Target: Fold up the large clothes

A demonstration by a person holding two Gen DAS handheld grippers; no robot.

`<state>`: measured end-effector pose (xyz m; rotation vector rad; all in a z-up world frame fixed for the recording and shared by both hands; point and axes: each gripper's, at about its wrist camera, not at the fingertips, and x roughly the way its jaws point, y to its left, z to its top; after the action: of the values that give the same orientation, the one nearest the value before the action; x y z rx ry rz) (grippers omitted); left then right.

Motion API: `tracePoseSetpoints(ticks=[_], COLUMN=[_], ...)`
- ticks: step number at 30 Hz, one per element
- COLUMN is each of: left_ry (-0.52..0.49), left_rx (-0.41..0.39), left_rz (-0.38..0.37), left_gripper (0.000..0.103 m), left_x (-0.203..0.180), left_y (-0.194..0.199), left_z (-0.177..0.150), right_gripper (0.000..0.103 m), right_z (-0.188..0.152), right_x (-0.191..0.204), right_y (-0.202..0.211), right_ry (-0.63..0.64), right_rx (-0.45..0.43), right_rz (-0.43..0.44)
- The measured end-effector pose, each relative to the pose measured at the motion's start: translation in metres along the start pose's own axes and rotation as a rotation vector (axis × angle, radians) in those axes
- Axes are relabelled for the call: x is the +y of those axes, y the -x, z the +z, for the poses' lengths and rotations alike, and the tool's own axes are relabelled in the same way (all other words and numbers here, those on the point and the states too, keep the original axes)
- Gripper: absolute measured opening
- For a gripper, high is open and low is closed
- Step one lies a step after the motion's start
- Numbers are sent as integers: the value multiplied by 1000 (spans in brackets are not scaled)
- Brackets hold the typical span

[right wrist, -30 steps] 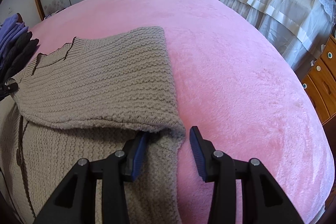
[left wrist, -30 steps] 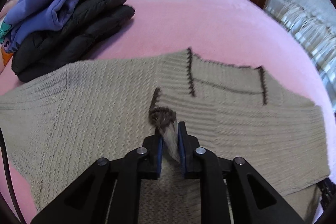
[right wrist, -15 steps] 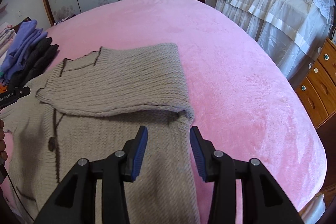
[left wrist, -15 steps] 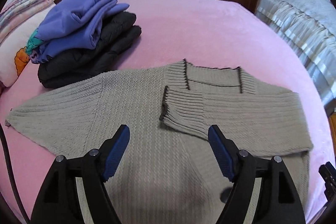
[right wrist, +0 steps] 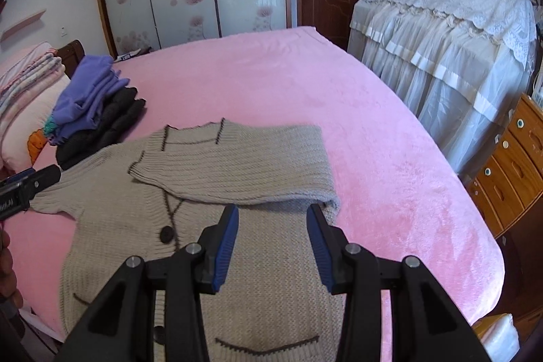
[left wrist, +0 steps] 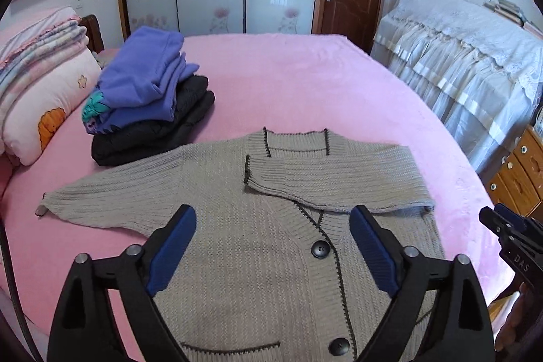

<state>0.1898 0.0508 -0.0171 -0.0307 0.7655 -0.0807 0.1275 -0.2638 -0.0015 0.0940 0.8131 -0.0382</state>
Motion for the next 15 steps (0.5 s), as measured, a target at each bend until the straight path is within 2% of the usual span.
tracePoseSetpoints(ticks=[6,10,15], left_ry=[10,17,65], left_rx=[-45,-59,-36], left_rz=[-25,-28,-41], left_gripper=[102,102,102], left_x=[10,23,50], left_y=[46,69,85], left_z=[-6,-11,-16], right_gripper=[42,42,42], right_z=[8,12,20], right_x=[12,22,42], right_y=[34,52,78], right_ry=[19,44,92], right_rx=[-35,-49,-103], right_rz=[6,0,6])
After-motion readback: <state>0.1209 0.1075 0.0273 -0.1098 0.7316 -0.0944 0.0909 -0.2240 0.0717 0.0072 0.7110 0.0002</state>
